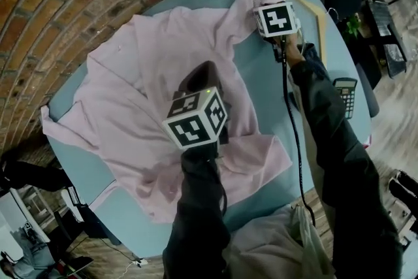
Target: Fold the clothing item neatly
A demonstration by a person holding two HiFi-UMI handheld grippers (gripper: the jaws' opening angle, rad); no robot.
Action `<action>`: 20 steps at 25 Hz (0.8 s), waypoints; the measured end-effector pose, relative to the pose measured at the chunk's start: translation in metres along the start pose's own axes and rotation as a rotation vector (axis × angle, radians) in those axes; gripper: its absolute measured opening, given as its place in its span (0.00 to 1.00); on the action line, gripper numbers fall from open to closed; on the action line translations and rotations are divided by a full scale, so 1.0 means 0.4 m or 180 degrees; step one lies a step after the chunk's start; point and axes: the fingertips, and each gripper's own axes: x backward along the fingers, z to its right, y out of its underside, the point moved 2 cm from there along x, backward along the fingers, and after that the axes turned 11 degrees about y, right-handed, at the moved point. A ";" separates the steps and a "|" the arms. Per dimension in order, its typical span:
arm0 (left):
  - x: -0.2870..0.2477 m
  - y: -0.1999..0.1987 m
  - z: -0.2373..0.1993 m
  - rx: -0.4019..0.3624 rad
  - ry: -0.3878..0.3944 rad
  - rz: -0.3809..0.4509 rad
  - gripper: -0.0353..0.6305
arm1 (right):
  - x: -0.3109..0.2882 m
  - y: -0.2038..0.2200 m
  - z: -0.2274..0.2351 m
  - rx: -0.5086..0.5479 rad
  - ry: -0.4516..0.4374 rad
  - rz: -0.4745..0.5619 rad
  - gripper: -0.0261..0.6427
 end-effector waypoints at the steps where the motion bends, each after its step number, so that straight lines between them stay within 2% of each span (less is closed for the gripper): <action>1: 0.007 -0.004 0.003 -0.0003 0.0003 0.0022 0.06 | 0.023 -0.007 0.002 0.0042 0.0037 0.0256 0.06; 5: 0.055 -0.013 0.013 -0.0016 0.0022 0.0086 0.06 | 0.185 -0.056 0.007 0.0170 0.0014 0.1262 0.06; 8: 0.112 -0.019 0.019 0.0014 0.0001 0.0166 0.06 | 0.350 -0.125 -0.028 0.0512 -0.0222 0.2007 0.06; 10: 0.168 -0.021 0.019 0.0020 -0.0114 0.0232 0.06 | 0.482 -0.161 -0.093 0.1062 -0.0430 0.2524 0.06; 12: 0.241 -0.021 0.007 0.0021 -0.0316 0.0321 0.06 | 0.610 -0.153 -0.188 0.1743 -0.0707 0.2912 0.06; 16: 0.406 0.012 -0.063 0.0250 -0.0712 0.0552 0.06 | 0.825 0.000 -0.410 0.2817 -0.1560 0.3610 0.06; 18: 0.474 0.039 -0.110 0.0359 -0.0919 0.0603 0.06 | 0.875 0.121 -0.503 0.3431 -0.1937 0.3733 0.06; 20: 0.521 0.066 -0.142 0.0445 -0.1057 0.0612 0.06 | 0.878 0.246 -0.565 0.4021 -0.2217 0.3636 0.07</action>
